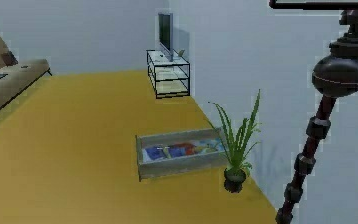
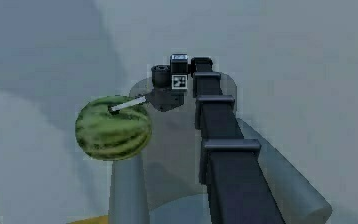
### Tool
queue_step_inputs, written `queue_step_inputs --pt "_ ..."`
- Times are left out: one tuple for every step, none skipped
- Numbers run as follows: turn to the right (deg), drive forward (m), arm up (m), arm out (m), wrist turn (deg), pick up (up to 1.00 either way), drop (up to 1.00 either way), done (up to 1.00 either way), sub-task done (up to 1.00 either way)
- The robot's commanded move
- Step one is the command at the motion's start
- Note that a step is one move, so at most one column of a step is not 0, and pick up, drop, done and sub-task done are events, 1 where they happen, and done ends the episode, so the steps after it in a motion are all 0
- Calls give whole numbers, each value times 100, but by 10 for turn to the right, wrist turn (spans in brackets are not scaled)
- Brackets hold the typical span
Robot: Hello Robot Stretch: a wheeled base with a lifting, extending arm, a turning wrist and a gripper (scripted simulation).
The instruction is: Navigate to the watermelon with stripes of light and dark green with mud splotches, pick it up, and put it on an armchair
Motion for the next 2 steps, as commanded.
queue_step_inputs --pt "0 0 0 -10 0 0 0 0 0" --pt "0 0 0 0 0 0 0 100 0"
